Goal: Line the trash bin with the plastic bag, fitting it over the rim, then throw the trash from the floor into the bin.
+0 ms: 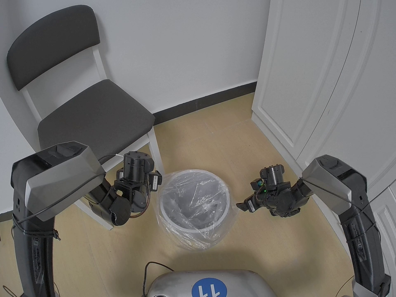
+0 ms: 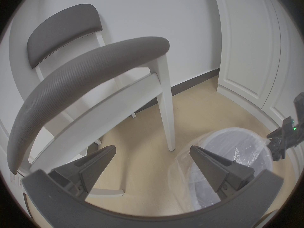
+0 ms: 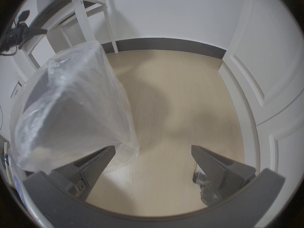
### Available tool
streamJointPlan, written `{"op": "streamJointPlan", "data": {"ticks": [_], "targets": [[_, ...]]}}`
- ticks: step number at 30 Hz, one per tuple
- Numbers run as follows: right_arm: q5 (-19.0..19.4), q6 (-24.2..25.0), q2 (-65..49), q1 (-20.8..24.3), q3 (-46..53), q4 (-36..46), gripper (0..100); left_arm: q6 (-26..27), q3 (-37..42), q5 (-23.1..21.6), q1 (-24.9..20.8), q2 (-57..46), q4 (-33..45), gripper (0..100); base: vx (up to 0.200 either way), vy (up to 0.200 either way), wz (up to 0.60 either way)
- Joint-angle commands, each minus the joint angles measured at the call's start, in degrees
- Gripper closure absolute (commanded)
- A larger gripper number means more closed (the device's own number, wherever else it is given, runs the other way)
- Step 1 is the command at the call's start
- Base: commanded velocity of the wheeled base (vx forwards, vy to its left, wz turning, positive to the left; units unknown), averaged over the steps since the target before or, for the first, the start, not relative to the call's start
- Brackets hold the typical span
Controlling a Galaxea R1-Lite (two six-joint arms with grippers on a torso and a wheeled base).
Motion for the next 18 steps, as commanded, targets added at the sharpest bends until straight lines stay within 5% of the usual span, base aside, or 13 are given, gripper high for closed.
{"op": "streamJointPlan", "data": {"ticks": [1,8,18], "targets": [[-0.6,7.0,-16.7,-0.8,25.5,-17.9,0,0.5,-2.6,0.0,-2.4,3.3,1.0,0,0.000,0.000,0.00],[-4.9,10.6,-22.3,-0.6,32.6,-19.8,0,4.8,-5.1,0.0,-6.3,3.2,5.4,0,0.000,0.000,0.00],[-5.7,10.4,-27.0,0.3,36.4,-20.2,0,7.8,-10.4,0.8,-8.4,7.7,11.8,0,0.000,0.000,0.00]]}}
